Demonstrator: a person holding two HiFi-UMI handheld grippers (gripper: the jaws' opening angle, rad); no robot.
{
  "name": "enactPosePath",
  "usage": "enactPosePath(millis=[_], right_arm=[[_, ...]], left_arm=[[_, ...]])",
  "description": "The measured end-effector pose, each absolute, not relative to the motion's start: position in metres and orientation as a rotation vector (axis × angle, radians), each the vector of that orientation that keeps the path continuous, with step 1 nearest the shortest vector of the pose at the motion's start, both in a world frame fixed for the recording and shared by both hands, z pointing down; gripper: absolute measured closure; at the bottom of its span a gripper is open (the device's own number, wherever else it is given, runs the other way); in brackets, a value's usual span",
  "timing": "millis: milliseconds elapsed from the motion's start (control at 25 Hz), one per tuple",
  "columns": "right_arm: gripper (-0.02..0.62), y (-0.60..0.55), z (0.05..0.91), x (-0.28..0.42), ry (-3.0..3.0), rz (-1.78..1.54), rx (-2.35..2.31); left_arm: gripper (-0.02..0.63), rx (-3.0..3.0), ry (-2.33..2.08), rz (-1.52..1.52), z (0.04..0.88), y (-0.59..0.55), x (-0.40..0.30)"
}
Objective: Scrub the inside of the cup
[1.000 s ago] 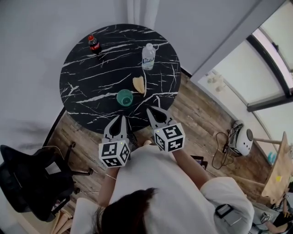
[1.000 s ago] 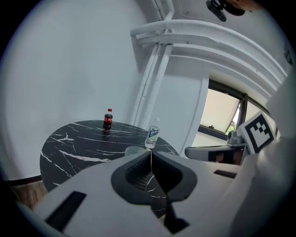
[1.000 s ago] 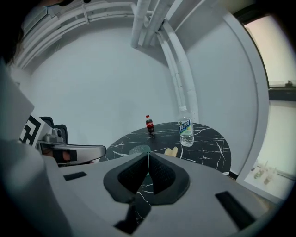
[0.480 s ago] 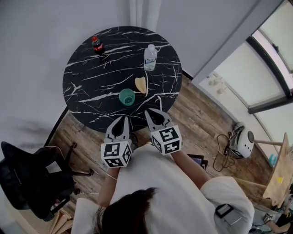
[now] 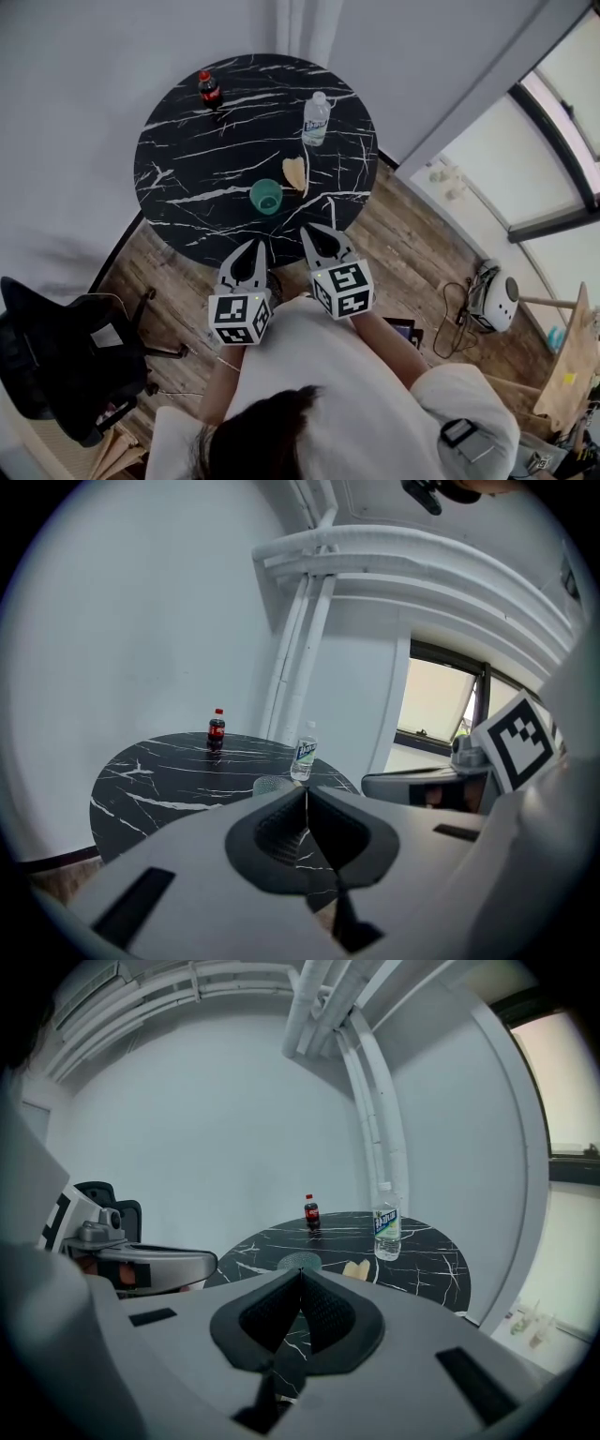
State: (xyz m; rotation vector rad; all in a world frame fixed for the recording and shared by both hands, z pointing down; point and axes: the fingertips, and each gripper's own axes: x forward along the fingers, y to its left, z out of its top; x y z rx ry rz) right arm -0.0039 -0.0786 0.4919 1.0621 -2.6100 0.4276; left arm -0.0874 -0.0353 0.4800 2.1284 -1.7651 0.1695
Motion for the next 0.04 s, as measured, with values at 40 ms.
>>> enactPosePath(millis=[40], right_arm=[[0.561, -0.0777, 0.4921, -0.0052, -2.609, 0.426, 1.060]], left_arm=[[0.594, 2.132, -1.762, 0.169, 0.4805, -0.0342, -0.0880]])
